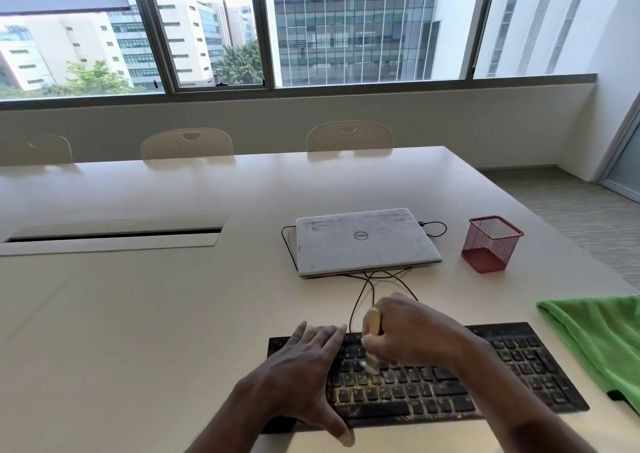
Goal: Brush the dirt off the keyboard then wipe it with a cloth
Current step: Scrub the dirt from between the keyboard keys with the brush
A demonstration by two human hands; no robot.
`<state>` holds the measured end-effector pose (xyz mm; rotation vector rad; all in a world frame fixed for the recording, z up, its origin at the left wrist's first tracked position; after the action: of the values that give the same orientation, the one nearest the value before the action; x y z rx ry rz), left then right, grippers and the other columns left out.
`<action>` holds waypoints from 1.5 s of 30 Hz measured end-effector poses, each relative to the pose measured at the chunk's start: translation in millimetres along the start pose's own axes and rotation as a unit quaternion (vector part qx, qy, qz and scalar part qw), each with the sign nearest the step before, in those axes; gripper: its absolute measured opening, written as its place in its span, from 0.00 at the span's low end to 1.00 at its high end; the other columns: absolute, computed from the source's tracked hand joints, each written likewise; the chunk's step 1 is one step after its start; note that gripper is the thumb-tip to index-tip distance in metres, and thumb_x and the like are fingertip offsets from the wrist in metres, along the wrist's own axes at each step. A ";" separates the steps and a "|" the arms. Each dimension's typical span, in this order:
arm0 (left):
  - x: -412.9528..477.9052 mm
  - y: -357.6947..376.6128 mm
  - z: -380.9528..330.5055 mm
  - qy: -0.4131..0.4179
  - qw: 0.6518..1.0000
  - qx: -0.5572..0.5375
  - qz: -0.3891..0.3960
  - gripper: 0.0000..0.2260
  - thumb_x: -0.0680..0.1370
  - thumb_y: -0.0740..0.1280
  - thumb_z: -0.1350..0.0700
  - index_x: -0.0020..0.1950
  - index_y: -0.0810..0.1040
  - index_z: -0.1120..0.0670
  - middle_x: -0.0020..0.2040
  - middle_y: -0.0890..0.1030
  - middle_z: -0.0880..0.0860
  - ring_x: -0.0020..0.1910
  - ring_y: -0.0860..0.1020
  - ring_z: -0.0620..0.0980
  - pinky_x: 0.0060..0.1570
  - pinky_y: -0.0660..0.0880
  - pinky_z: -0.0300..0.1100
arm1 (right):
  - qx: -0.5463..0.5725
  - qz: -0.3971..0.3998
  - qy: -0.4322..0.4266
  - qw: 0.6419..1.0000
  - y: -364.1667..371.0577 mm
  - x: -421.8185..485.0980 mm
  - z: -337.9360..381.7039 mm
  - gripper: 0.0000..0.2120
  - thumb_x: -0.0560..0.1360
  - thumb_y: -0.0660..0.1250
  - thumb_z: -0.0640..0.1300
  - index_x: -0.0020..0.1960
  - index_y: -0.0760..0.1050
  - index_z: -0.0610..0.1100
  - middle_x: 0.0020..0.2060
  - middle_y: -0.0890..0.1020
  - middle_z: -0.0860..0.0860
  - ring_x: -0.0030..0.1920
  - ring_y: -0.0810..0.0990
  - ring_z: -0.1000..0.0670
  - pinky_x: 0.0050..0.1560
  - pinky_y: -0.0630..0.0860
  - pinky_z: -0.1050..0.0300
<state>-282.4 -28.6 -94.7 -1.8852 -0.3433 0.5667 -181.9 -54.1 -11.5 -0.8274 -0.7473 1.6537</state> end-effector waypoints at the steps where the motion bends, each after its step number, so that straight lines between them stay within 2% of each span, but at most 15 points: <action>1: -0.3 -0.3 -0.6 0.001 1.000 0.000 0.000 0.65 0.64 0.75 0.27 0.82 0.36 0.54 0.84 0.45 0.52 0.80 0.41 0.43 0.73 0.28 0.40 | 0.000 -0.010 -0.001 1.000 -3.9 0.5 -0.1 0.14 0.77 0.66 0.45 0.38 0.79 0.37 0.31 0.80 0.43 0.27 0.69 0.52 0.31 0.71 0.47; 4: -0.4 -0.8 -1.8 0.006 1.000 -0.001 -0.002 0.65 0.64 0.75 0.28 0.83 0.36 0.54 0.84 0.45 0.51 0.75 0.40 0.39 0.72 0.27 0.38 | 0.002 -0.029 -0.010 1.000 -9.7 2.0 0.7 0.13 0.76 0.67 0.47 0.38 0.79 0.40 0.33 0.81 0.42 0.27 0.70 0.54 0.31 0.71 0.49; 6: -0.4 -0.9 -2.9 0.007 1.000 0.000 -0.001 0.65 0.64 0.75 0.28 0.83 0.36 0.54 0.84 0.45 0.51 0.73 0.39 0.38 0.71 0.27 0.38 | -0.007 -0.002 -0.006 1.000 -4.0 1.3 -1.3 0.11 0.77 0.68 0.47 0.39 0.81 0.43 0.34 0.83 0.45 0.28 0.72 0.55 0.31 0.72 0.54; 10: -1.1 -1.5 -2.8 0.004 1.000 0.005 0.002 0.65 0.64 0.75 0.27 0.82 0.36 0.54 0.84 0.46 0.52 0.77 0.40 0.40 0.74 0.29 0.40 | -0.015 -0.001 -0.004 1.000 -9.0 -1.0 -2.2 0.11 0.77 0.68 0.48 0.38 0.80 0.45 0.34 0.82 0.48 0.29 0.73 0.56 0.34 0.75 0.51; 13: 0.0 -1.9 -2.6 0.002 1.000 0.010 0.001 0.65 0.64 0.75 0.27 0.83 0.36 0.54 0.84 0.46 0.52 0.80 0.41 0.43 0.74 0.29 0.40 | 0.003 -0.026 -0.027 0.999 -18.7 -3.3 5.7 0.08 0.78 0.69 0.47 0.39 0.81 0.51 0.32 0.81 0.55 0.30 0.75 0.59 0.33 0.73 0.62; 15: 0.4 -2.5 -4.8 0.003 1.000 0.007 0.003 0.65 0.65 0.75 0.28 0.83 0.36 0.54 0.84 0.46 0.52 0.79 0.41 0.42 0.73 0.28 0.39 | -0.011 -0.003 -0.034 0.999 -13.0 -4.6 9.5 0.06 0.78 0.70 0.47 0.42 0.83 0.49 0.34 0.83 0.55 0.32 0.78 0.59 0.35 0.75 0.65; 17: 1.0 -3.4 -9.1 0.007 1.000 0.000 0.005 0.64 0.65 0.76 0.29 0.83 0.36 0.54 0.84 0.45 0.52 0.76 0.38 0.40 0.72 0.28 0.38 | -0.020 0.015 -0.026 0.999 -6.9 -5.3 4.2 0.06 0.76 0.70 0.45 0.42 0.83 0.44 0.35 0.84 0.51 0.31 0.77 0.57 0.32 0.74 0.64; 21: 3.2 -2.4 -14.3 0.012 1.000 -0.007 0.012 0.64 0.67 0.76 0.30 0.83 0.36 0.54 0.84 0.44 0.52 0.72 0.38 0.38 0.69 0.26 0.37 | -0.017 -0.014 0.005 1.000 -17.1 -9.2 -10.3 0.09 0.72 0.68 0.43 0.36 0.78 0.38 0.29 0.79 0.45 0.26 0.68 0.55 0.28 0.68 0.51; 25: 6.6 -0.9 -15.7 0.013 1.000 -0.001 0.019 0.64 0.67 0.76 0.30 0.82 0.36 0.54 0.84 0.44 0.52 0.72 0.38 0.38 0.70 0.26 0.38 | -0.006 -0.029 -0.028 0.999 -21.6 -11.8 -0.3 0.09 0.75 0.69 0.43 0.38 0.81 0.42 0.31 0.81 0.50 0.27 0.71 0.57 0.29 0.69 0.60; 29: 8.6 -0.5 -18.2 0.014 1.000 -0.002 0.020 0.64 0.66 0.76 0.30 0.82 0.35 0.54 0.84 0.44 0.53 0.74 0.38 0.39 0.72 0.27 0.39 | 0.004 -0.019 0.004 1.000 -15.0 -12.1 -11.4 0.10 0.75 0.68 0.44 0.39 0.81 0.40 0.34 0.83 0.43 0.27 0.71 0.54 0.30 0.70 0.52; 33: 10.7 0.2 -16.7 0.016 1.000 0.009 0.011 0.65 0.65 0.75 0.28 0.82 0.35 0.53 0.84 0.45 0.51 0.78 0.40 0.42 0.73 0.28 0.40 | 0.015 -0.094 0.002 0.995 -28.0 -12.0 -8.9 0.10 0.76 0.68 0.42 0.38 0.83 0.41 0.29 0.80 0.52 0.26 0.74 0.58 0.28 0.69 0.65; 35: 11.1 0.7 -17.0 0.017 1.000 0.007 0.011 0.64 0.65 0.75 0.28 0.82 0.35 0.54 0.84 0.44 0.51 0.74 0.39 0.39 0.73 0.28 0.40 | 0.013 -0.059 0.007 0.998 -15.6 -10.3 -10.6 0.11 0.77 0.68 0.43 0.40 0.82 0.39 0.32 0.82 0.47 0.26 0.72 0.57 0.29 0.71 0.62; 37: 10.8 0.6 -16.5 0.015 1.000 0.007 0.011 0.64 0.66 0.75 0.28 0.82 0.36 0.54 0.84 0.44 0.51 0.76 0.39 0.40 0.73 0.28 0.41 | 0.014 -0.022 0.020 0.999 -6.0 -10.6 -14.8 0.12 0.77 0.67 0.44 0.40 0.82 0.38 0.33 0.83 0.44 0.27 0.71 0.54 0.30 0.71 0.57; 42: 12.9 2.9 -13.6 0.015 1.000 0.021 0.007 0.65 0.65 0.74 0.26 0.82 0.36 0.54 0.84 0.45 0.52 0.82 0.42 0.47 0.76 0.30 0.44 | 0.017 -0.068 0.003 0.998 -21.7 -9.3 -11.2 0.11 0.76 0.67 0.44 0.38 0.81 0.39 0.34 0.82 0.42 0.26 0.70 0.54 0.29 0.70 0.58; 45: 13.8 3.4 -13.3 0.016 1.000 0.020 0.008 0.65 0.65 0.74 0.27 0.82 0.36 0.54 0.84 0.45 0.52 0.82 0.42 0.47 0.76 0.30 0.44 | 0.008 -0.038 0.006 0.999 -13.9 -6.4 -14.7 0.12 0.77 0.67 0.44 0.40 0.81 0.39 0.35 0.83 0.42 0.28 0.71 0.54 0.31 0.71 0.56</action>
<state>-263.7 -33.7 -97.0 -1.8587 -0.2944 0.5492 -161.3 -56.6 -7.5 -0.7880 -0.7483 1.5827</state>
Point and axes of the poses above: each hand's wrist, its own x-axis towards the middle knuckle, its own y-axis out of the palm, z = x × y, the point moved 10 cm from there along x, towards the middle knuckle
